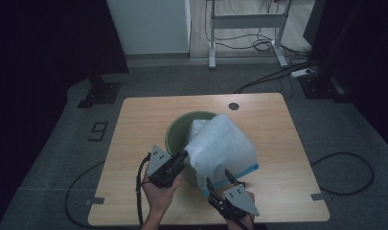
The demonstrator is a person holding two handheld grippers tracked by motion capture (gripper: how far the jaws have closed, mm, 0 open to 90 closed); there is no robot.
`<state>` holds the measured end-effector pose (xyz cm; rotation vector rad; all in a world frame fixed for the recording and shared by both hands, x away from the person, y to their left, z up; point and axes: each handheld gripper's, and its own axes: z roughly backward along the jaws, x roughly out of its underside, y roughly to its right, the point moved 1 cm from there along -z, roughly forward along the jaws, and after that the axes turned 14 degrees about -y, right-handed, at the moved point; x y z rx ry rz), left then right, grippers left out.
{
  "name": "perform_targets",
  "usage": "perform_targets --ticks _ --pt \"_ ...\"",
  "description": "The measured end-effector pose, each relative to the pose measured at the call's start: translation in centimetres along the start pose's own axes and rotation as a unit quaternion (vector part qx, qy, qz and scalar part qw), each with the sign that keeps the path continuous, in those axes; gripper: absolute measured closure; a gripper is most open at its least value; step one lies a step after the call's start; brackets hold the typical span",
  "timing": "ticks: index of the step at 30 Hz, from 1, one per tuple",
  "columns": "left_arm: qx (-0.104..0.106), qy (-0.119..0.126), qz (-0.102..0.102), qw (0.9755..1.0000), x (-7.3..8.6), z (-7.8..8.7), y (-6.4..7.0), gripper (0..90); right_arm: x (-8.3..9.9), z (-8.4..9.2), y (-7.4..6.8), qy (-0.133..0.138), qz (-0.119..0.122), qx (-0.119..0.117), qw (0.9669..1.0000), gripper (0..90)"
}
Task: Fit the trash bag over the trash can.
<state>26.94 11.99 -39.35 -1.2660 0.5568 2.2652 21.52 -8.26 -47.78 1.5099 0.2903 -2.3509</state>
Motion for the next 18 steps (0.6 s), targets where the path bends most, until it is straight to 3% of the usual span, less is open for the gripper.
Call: perform_targets --ticks 3,7,13,15,18 --pt "0.005 -0.002 -0.002 1.0 0.1 0.0 0.0 88.8 0.1 -0.1 0.6 -0.003 0.0 -0.001 1.0 60.2" --pt "0.009 -0.003 -0.007 0.9999 0.3 0.1 0.1 88.7 0.2 0.1 1.6 -0.002 -0.009 0.011 0.9999 74.6" --pt "0.015 -0.012 -0.02 0.9996 0.5 0.2 0.2 88.5 -0.4 0.6 3.3 0.008 -0.017 0.041 0.999 81.0" --pt "0.016 -0.014 -0.024 0.9995 0.6 0.5 0.3 88.5 -1.5 0.5 4.9 0.021 -0.023 0.064 0.9975 84.7" --pt "0.017 -0.014 -0.028 0.9994 0.6 0.7 0.3 88.4 -2.6 0.5 6.0 0.026 -0.036 0.066 0.9969 86.4"
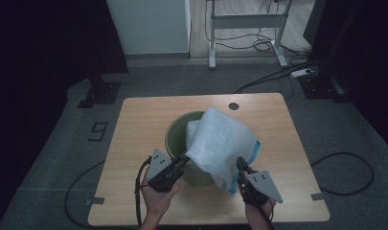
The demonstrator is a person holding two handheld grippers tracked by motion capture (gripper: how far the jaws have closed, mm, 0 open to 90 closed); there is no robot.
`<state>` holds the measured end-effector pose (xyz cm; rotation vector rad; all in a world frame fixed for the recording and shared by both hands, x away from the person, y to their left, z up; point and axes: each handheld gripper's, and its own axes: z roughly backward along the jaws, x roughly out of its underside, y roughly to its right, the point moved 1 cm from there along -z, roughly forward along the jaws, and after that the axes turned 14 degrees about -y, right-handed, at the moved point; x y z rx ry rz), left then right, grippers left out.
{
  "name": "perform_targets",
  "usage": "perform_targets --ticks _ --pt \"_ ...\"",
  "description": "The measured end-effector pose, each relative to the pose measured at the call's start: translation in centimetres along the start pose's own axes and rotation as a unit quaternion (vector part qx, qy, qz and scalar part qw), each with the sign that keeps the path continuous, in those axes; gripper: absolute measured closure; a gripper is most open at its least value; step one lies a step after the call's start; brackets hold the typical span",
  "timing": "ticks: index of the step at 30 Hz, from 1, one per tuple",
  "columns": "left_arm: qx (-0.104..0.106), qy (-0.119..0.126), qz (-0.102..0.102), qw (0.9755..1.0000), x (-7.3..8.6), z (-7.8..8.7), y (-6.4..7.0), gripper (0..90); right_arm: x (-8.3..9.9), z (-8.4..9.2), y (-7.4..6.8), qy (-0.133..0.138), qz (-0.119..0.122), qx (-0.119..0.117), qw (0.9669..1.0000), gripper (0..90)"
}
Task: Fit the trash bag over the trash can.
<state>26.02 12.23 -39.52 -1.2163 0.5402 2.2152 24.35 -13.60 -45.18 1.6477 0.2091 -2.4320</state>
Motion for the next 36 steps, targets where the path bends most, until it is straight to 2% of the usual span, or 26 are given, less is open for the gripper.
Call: perform_targets --ticks 2,3,4,5,8,10,15,18,19,20,21,22,24,27,30,31,32,33,34,35,36 --pt "-0.002 0.0 -0.002 1.0 0.0 0.1 0.0 88.3 -1.2 -0.2 0.9 0.009 -0.01 -0.003 0.9999 87.1" --pt "-0.006 0.0 -0.002 1.0 0.0 0.2 -0.1 88.3 -2.2 -0.3 1.5 0.007 -0.028 -0.023 0.9993 86.9" --pt "-0.006 0.0 -0.002 1.0 0.0 0.2 -0.1 88.3 -2.2 -0.3 1.5 0.007 -0.028 -0.023 0.9993 86.9" --pt "-0.009 0.001 0.004 1.0 0.0 0.3 -0.2 88.4 -2.5 -0.1 1.8 0.008 -0.04 -0.045 0.9982 81.9" --pt "-0.009 0.0 0.007 0.9999 0.0 0.1 -0.4 88.4 -2.1 0.4 1.6 0.008 -0.039 -0.056 0.9976 77.0" --pt "-0.008 -0.002 0.008 0.9999 0.1 -0.1 -0.3 88.4 -1.1 0.9 1.2 0.001 -0.036 -0.074 0.9966 71.5" --pt "-0.008 -0.004 0.006 0.9999 0.0 -0.3 0.0 88.2 1.6 1.8 -0.3 -0.012 -0.022 -0.086 0.996 52.8" --pt "-0.008 -0.004 0.005 0.9999 -0.1 -0.5 0.2 88.1 2.8 2.3 -2.2 -0.016 -0.004 -0.092 0.9957 37.8" --pt "-0.008 -0.005 0.004 0.9999 -0.2 -0.6 0.3 88.0 3.3 2.5 -3.6 -0.015 0.007 -0.096 0.9952 31.6" --pt "-0.007 -0.006 0.003 1.0 -0.2 -0.6 0.3 88.0 3.3 2.5 -3.6 -0.015 0.007 -0.096 0.9952 31.6" --pt "-0.006 -0.006 0.003 1.0 -0.2 -0.7 0.4 87.9 3.5 2.5 -5.0 -0.017 0.018 -0.104 0.9943 26.6" --pt "-0.006 -0.006 0.003 1.0 -0.2 -0.7 0.4 87.9 3.5 2.5 -5.0 -0.017 0.018 -0.104 0.9943 26.6" --pt "-0.006 -0.006 0.004 1.0 -0.2 -0.7 0.4 87.8 3.7 2.3 -6.1 -0.022 0.025 -0.102 0.9942 22.4" --pt "-0.005 -0.007 0.006 0.9999 -0.2 -0.8 0.3 87.7 4.0 1.5 -7.5 -0.035 0.021 -0.093 0.9948 17.5" --pt "-0.005 -0.007 0.006 0.9999 -0.1 -0.8 0.3 87.7 4.1 1.0 -8.1 -0.037 0.021 -0.082 0.9957 18.4" --pt "-0.004 -0.005 0.006 1.0 -0.1 -0.7 0.2 87.7 4.1 0.3 -8.3 -0.041 0.024 -0.065 0.9967 22.0" --pt "-0.004 -0.005 0.006 1.0 -0.1 -0.7 0.2 87.7 4.1 0.3 -8.3 -0.041 0.024 -0.065 0.9967 22.0" --pt "-0.005 -0.004 0.006 1.0 -0.1 -0.5 0.2 87.7 4.2 0.0 -8.3 -0.045 0.025 -0.054 0.9972 24.9" --pt "-0.005 -0.003 0.005 1.0 -0.1 -0.4 0.2 87.7 4.5 -0.5 -8.0 -0.054 0.016 -0.025 0.9981 34.6" --pt "-0.004 -0.002 0.004 1.0 0.0 -0.3 0.2 87.7 4.6 -0.5 -7.8 -0.053 0.012 -0.011 0.9984 39.7" --pt "-0.004 -0.002 0.004 1.0 0.0 -0.3 0.2 87.7 4.6 -0.5 -7.8 -0.053 0.012 -0.011 0.9984 39.7"
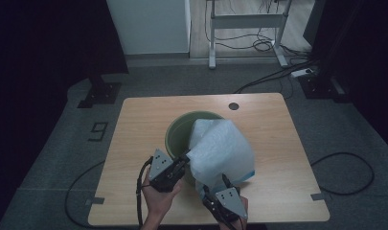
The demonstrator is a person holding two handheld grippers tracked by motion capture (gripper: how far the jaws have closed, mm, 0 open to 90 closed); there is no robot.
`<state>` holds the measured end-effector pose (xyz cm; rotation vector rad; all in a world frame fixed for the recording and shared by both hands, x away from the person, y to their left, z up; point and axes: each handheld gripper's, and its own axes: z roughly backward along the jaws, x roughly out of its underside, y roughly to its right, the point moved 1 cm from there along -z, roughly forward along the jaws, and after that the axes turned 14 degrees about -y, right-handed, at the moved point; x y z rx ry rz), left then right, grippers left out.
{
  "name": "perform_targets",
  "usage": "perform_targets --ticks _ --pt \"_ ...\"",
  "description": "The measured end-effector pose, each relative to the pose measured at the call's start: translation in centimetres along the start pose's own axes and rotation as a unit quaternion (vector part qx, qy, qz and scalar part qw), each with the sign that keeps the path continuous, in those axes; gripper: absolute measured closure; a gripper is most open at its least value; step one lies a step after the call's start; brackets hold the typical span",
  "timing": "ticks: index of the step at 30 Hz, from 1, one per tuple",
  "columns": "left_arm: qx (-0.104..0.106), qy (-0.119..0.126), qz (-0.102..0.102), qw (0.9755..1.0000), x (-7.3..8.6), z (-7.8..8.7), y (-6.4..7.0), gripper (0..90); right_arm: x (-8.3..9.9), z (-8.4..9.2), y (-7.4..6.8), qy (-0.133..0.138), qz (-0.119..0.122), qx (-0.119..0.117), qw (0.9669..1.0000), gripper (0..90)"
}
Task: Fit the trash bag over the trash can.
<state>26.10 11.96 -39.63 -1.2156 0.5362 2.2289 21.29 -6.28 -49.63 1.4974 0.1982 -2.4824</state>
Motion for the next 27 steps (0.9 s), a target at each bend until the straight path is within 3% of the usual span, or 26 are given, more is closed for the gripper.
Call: perform_targets --ticks 3,4,5,12,15,17,19,20,21,24,27 --pt "0.004 -0.002 -0.002 1.0 0.2 0.1 -0.1 87.7 0.0 0.2 1.3 0.011 -0.012 0.024 0.9996 61.4" --pt "0.004 -0.002 -0.002 1.0 0.2 0.1 -0.1 87.6 0.0 0.2 1.3 0.011 -0.012 0.024 0.9996 61.4" --pt "0.005 -0.003 -0.005 1.0 0.4 0.2 0.0 87.6 -0.4 0.5 2.3 0.019 -0.022 0.036 0.9989 67.7" --pt "0.013 -0.013 -0.016 0.9997 1.2 0.4 0.5 87.1 -1.7 1.0 5.5 0.042 -0.026 0.06 0.997 75.9" --pt "0.018 -0.019 -0.021 0.9994 1.3 0.3 0.8 86.9 -3.4 1.3 7.4 0.063 -0.052 0.058 0.995 79.1" --pt "0.02 -0.021 -0.022 0.9993 1.3 0.3 0.9 86.6 -4.0 1.4 7.8 0.07 -0.056 0.054 0.9945 80.3" --pt "0.019 -0.024 -0.028 0.9991 1.1 0.2 1.0 86.1 -6.1 1.8 8.7 0.097 -0.066 0.044 0.9921 83.6" --pt "0.019 -0.024 -0.03 0.9991 1.0 0.2 1.1 86.1 -6.1 1.8 8.7 0.097 -0.066 0.044 0.9921 83.6" --pt "0.02 -0.021 -0.031 0.9991 0.8 0.2 1.2 84.9 -7.5 2.1 9.0 0.114 -0.068 0.037 0.9905 85.5" --pt "0.022 -0.018 -0.028 0.9992 0.6 0.2 1.2 82.9 -9.0 2.4 9.2 0.127 -0.068 0.027 0.9891 87.2" --pt "0.021 -0.01 -0.021 0.9995 0.5 0.3 1.0 76.6 -11.3 2.6 8.8 0.145 -0.055 0.006 0.9879 88.4"
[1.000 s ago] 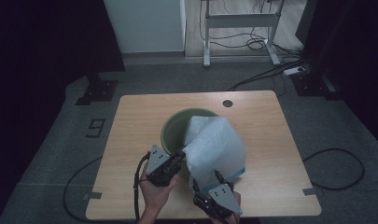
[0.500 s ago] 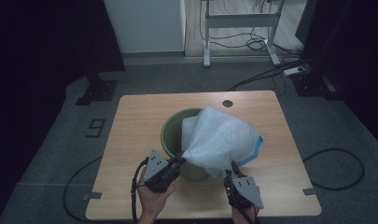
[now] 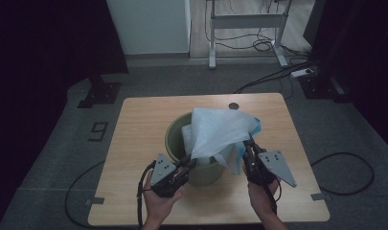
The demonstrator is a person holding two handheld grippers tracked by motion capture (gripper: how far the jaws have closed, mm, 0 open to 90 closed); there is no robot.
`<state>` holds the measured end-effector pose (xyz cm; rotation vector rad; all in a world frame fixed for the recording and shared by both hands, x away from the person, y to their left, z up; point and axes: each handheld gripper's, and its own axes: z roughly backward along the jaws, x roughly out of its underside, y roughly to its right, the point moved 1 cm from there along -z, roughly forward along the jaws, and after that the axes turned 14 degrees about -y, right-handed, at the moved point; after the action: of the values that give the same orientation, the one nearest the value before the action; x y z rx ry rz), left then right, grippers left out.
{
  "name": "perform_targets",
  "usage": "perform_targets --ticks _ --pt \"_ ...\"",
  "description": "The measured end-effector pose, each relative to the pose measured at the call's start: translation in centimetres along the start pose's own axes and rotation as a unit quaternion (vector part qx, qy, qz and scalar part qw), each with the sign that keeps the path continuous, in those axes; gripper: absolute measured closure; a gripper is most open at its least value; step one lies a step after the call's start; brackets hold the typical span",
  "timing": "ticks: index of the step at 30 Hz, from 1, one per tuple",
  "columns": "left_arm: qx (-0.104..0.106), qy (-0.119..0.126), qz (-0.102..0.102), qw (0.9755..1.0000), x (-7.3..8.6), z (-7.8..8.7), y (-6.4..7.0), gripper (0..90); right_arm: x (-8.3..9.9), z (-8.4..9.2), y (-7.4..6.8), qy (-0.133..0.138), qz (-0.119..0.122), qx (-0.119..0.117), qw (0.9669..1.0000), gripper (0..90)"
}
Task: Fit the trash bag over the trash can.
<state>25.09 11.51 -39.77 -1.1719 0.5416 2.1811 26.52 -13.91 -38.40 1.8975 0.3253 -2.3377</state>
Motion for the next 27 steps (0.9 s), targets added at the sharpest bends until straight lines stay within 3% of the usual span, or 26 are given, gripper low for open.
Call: perform_targets --ticks 6,11,14,21,23,25,26,27 --pt "-0.002 0.02 0.018 0.9996 -0.4 0.9 -0.8 49.6 -1.2 -0.9 -1.3 0.006 0.02 -0.026 0.9994 88.8" --pt "-0.001 0.032 0.009 0.9995 -1.7 1.9 -1.2 41.5 -1.5 -1.4 -2.0 0.002 0.033 -0.044 0.9985 88.8" --pt "-0.004 0.021 -0.009 0.9997 -3.3 1.6 -1.4 38.6 -2.0 -1.7 -2.9 -0.001 0.045 -0.072 0.9964 88.8" --pt "0.003 0.006 -0.025 0.9997 -5.1 0.2 -1.7 39.2 -2.6 -1.7 -3.8 0.004 0.058 -0.096 0.9937 88.9" --pt "-0.003 0.004 -0.028 0.9996 -5.3 -0.2 -1.5 44.3 -2.7 -1.7 -4.0 0.004 0.061 -0.1 0.9931 88.8" --pt "-0.014 0.006 -0.028 0.9995 -5.3 -0.5 -1.5 56.8 -2.7 -1.7 -4.1 0.004 0.06 -0.101 0.993 88.8" --pt "-0.017 0.006 -0.026 0.9995 -5.3 -0.7 -1.5 56.8 -2.7 -1.7 -4.1 0.003 0.06 -0.102 0.993 88.8" --pt "-0.016 0.007 -0.026 0.9995 -5.3 -0.8 -1.4 64.4 -2.6 -1.7 -4.2 0.002 0.06 -0.103 0.9929 88.7"
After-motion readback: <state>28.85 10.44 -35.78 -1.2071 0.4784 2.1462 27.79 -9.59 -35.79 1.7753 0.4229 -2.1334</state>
